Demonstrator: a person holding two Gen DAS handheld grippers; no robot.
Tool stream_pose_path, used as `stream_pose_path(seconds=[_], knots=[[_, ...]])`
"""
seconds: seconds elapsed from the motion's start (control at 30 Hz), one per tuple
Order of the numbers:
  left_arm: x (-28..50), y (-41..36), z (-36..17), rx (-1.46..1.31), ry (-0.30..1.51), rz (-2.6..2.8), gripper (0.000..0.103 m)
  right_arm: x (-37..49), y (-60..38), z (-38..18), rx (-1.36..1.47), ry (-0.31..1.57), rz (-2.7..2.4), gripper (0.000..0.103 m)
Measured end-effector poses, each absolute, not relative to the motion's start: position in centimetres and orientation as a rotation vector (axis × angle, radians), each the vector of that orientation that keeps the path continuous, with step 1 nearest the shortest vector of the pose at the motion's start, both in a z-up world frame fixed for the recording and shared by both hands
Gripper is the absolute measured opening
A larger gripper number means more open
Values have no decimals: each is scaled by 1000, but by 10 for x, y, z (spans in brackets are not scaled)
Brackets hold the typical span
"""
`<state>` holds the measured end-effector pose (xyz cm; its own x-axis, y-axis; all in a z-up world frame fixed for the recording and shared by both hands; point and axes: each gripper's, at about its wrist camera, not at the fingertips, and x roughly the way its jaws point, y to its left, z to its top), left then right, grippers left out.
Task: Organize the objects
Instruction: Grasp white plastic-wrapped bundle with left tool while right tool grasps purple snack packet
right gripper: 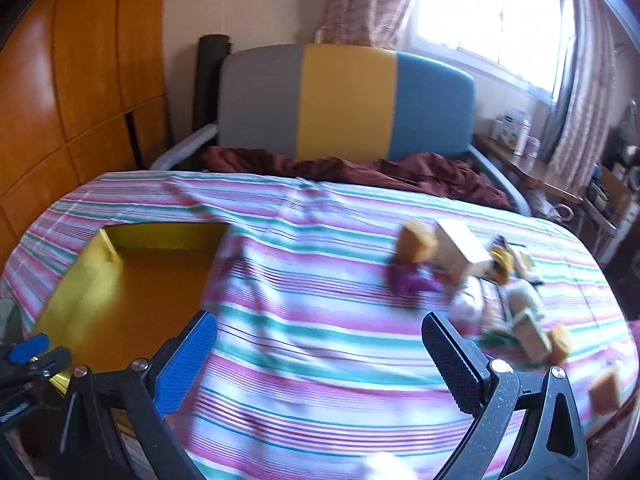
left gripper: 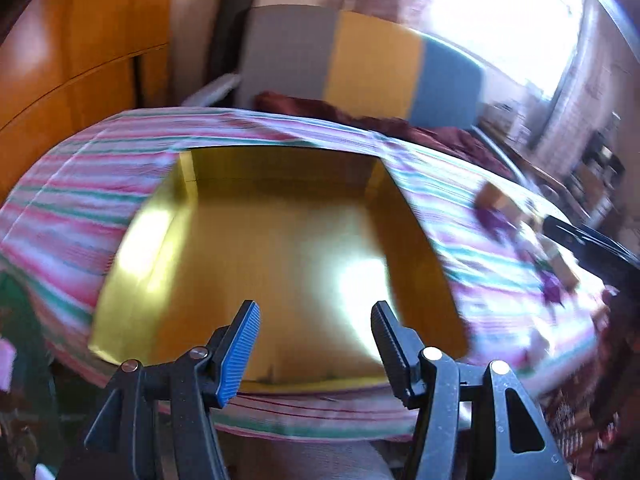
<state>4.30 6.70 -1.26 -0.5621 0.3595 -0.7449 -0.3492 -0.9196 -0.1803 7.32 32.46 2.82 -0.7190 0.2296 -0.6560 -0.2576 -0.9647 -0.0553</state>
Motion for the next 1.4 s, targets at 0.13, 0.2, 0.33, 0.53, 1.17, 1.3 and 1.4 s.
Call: stream_pose_path(seconds=[0.13,0.2,0.33,0.53,1.17,1.3,1.4], knots=[[55,86,-13,-1145,-61,2337,58,96,358,18,-967,55,2627,103],[57,94,-12,-1153,-75,2281,59,108,382,10,-943,97,2577,103],[64,110,-8,-1117,-37,2253,59,130,433,-10,-895,206,2501,103],[66,134,-2,-1085,-136,2074,74,142,482,-45,-974,283,2473,96],[94,230,-15,-1052,94,1832,76,136,513,-90,-981,385,2482,50],[92,260,-35,-1124,88,1733,76,139,510,-93,-956,347,2506,49],[93,281,-48,-1156,111,1715,76,142,510,-94,-930,343,2521,49]])
